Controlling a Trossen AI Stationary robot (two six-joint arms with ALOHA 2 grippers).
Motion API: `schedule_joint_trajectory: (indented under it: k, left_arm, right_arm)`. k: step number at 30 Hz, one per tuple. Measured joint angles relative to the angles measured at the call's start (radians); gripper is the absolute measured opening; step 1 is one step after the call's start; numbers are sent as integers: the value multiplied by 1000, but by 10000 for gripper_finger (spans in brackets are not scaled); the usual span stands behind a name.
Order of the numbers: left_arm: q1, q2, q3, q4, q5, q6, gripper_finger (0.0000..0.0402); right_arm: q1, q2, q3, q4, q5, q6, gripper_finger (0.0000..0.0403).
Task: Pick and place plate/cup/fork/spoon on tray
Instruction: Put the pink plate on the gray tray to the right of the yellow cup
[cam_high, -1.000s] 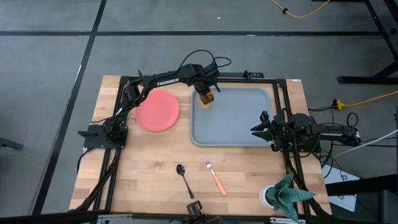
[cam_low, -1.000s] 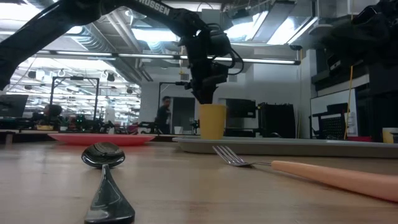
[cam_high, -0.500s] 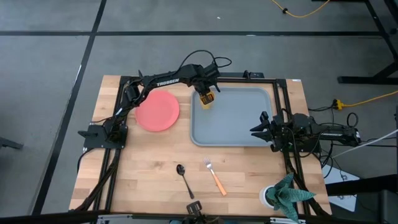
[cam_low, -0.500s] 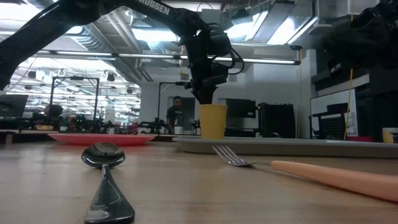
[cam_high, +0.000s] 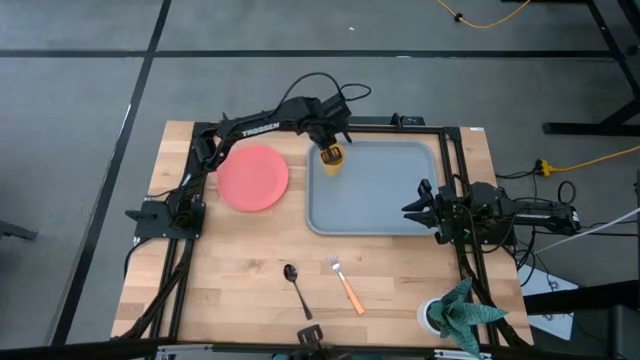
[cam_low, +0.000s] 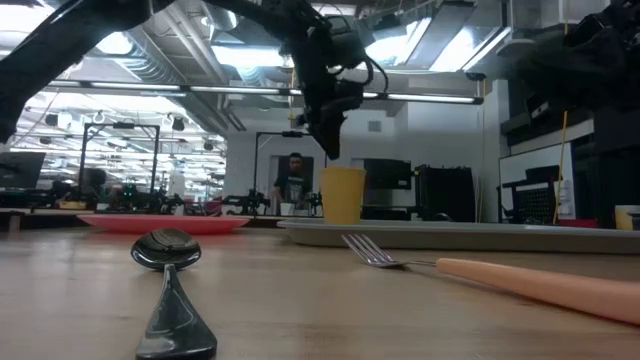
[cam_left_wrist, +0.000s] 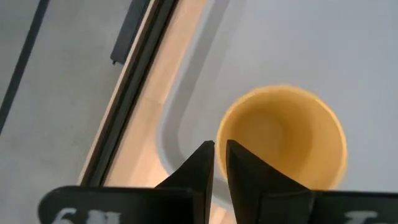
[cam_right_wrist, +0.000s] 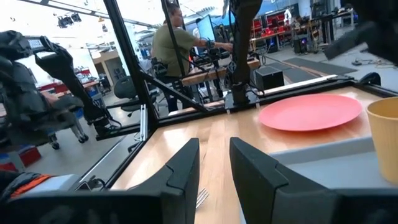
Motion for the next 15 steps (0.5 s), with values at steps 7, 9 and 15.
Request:
schedule_joint_trajectory:
  k: [7,9,15]
  left_arm:
    - [-6,-126,0,-306,61,13,37]
    - [-13,-155,0,-469,96,-12,37]
    - [-77,-237,-48,-565,105,-195,37]
  right_arm:
    - [0,1,0,-6,0,48,94]
    - [0,1,0,-6,0,47,94]
    - [0,1,0,-6,0,48,94]
